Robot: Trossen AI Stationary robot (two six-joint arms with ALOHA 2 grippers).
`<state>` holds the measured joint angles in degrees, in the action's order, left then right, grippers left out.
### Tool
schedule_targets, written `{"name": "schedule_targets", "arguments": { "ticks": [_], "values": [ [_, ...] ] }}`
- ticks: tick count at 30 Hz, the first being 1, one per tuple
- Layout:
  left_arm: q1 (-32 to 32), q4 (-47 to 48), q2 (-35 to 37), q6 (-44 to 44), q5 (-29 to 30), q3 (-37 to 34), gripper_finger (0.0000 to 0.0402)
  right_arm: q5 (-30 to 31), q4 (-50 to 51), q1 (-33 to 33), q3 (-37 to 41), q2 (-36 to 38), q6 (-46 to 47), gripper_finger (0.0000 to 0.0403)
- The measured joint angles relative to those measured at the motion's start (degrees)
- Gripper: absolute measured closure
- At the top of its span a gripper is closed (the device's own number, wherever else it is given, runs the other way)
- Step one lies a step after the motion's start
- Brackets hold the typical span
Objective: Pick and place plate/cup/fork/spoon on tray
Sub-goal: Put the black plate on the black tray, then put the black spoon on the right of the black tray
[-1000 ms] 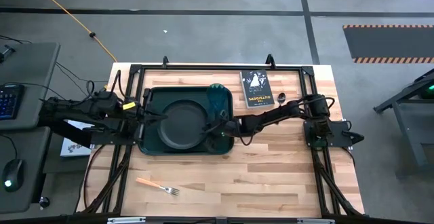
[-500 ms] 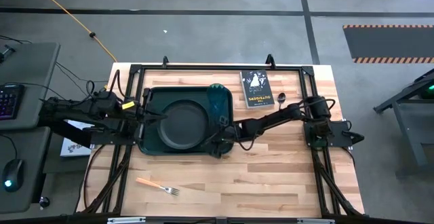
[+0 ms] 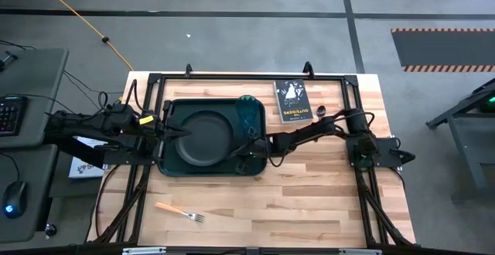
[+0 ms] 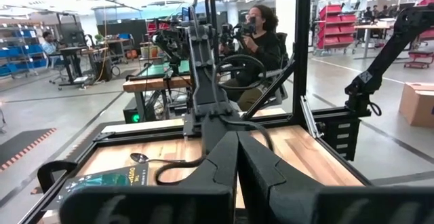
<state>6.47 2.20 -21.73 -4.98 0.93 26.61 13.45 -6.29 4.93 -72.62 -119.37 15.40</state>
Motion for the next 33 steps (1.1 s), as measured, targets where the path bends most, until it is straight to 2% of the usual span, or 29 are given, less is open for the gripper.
{"name": "schedule_targets", "arguments": {
  "ticks": [8,12,18,24,29,33],
  "values": [
    [-0.01,0.58,0.0,0.25,0.0,0.0,0.0401,-2.43,3.43,-2.08,0.0,0.93,-0.9,0.0403],
    [0.0,1.29,-0.01,0.25,0.0,0.0,0.0401,-3.69,11.59,-1.38,0.0,4.11,-1.96,0.0403],
    [0.0,2.59,-0.01,-0.06,-0.02,0.0,0.0401,5.77,26.29,1.47,0.02,8.39,1.25,0.0403],
    [0.01,2.23,-0.01,-0.09,-0.02,0.0,0.0402,11.72,36.83,5.62,1.77,9.0,6.72,0.0403],
    [0.01,2.09,0.01,-0.14,0.0,0.0,0.0402,16.56,43.0,8.06,9.34,12.09,17.64,0.0403],
    [0.01,1.65,-0.01,-0.19,0.0,0.0,0.0402,21.41,42.45,9.82,18.23,20.53,28.57,0.0403]
  ]
}}
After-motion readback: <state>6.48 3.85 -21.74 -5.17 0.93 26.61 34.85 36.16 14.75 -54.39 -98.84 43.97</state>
